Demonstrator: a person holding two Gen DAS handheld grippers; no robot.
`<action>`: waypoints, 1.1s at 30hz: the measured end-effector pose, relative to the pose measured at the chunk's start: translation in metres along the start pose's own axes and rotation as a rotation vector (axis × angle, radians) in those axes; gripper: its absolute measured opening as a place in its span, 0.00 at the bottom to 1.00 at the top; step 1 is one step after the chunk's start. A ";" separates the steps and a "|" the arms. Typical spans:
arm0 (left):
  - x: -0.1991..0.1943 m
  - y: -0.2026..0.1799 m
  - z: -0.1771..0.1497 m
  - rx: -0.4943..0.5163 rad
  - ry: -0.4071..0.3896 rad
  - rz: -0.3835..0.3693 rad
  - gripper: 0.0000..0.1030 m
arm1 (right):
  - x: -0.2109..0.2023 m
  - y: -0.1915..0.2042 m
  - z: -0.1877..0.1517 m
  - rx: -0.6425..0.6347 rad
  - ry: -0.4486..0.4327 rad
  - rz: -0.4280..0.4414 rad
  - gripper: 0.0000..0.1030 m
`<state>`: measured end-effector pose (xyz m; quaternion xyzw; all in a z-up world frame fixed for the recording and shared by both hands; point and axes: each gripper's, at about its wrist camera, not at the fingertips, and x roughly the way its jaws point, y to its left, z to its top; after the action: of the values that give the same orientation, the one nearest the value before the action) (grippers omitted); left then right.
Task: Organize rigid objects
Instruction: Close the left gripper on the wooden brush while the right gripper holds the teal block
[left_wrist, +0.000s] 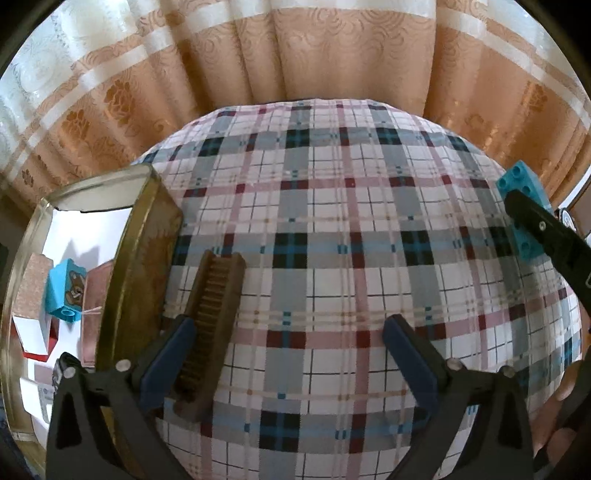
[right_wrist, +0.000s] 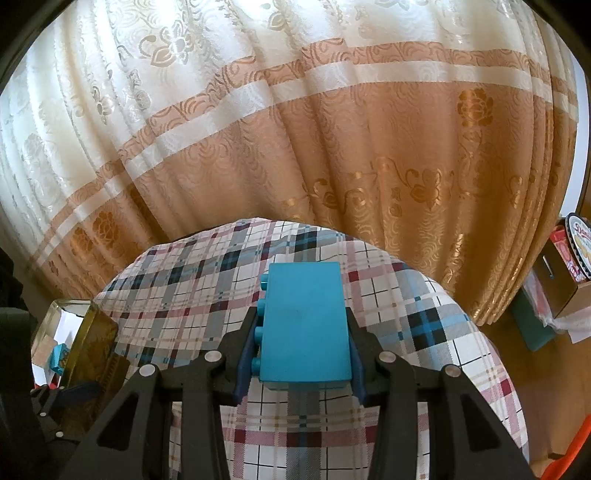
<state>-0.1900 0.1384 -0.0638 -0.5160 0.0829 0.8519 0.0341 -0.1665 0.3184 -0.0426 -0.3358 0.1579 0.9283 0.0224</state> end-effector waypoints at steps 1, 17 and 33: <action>-0.001 0.001 0.001 -0.003 0.004 0.001 1.00 | 0.000 0.000 0.000 0.001 0.000 0.000 0.44; -0.014 -0.014 -0.007 0.065 0.017 -0.032 0.99 | 0.001 -0.003 0.000 0.004 0.001 0.004 0.44; -0.005 -0.010 0.009 0.156 -0.013 0.047 1.00 | 0.000 -0.003 0.000 0.004 0.003 0.004 0.44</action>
<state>-0.1938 0.1504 -0.0565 -0.5042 0.1608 0.8467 0.0545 -0.1660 0.3215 -0.0438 -0.3369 0.1607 0.9275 0.0208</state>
